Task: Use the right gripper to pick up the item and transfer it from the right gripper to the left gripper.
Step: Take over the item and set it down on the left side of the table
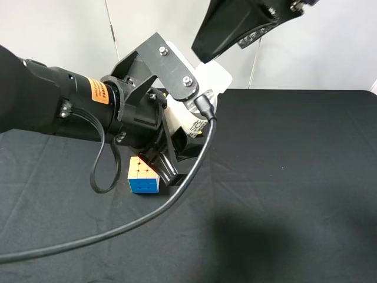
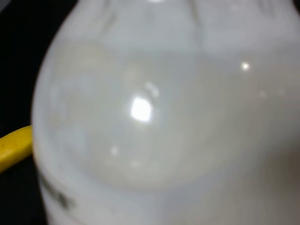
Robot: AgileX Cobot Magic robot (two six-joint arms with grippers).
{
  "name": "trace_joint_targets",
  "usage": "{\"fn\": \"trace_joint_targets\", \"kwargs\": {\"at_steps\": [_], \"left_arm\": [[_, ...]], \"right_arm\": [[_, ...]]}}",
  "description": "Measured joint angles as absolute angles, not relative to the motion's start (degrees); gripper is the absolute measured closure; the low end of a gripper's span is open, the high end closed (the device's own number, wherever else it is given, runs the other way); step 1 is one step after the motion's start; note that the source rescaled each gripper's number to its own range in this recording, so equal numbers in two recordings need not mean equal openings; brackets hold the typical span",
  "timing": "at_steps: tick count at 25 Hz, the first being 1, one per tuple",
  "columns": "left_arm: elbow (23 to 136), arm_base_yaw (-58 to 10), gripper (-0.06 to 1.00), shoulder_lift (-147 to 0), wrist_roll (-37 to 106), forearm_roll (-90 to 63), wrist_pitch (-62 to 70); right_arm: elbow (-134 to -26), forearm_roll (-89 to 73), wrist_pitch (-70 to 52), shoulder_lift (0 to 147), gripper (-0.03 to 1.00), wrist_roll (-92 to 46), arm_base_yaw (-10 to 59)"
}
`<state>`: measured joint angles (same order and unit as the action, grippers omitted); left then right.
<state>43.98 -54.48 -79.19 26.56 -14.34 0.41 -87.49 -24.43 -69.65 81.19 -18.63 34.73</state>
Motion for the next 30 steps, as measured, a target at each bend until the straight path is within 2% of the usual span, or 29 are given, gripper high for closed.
{"fn": "trace_joint_targets", "kwargs": {"at_steps": [20, 30], "left_arm": [[43.98, -54.48, 0.91, -79.19, 26.56, -14.34, 0.44], [43.98, -54.48, 0.91, -79.19, 26.56, -14.34, 0.44]], "right_arm": [[-87.21, -3.77, -69.77, 64.44, -0.03, -7.18, 34.90], [-73.19, -3.37, -69.69, 47.51, -0.03, -4.44, 34.90]]}}
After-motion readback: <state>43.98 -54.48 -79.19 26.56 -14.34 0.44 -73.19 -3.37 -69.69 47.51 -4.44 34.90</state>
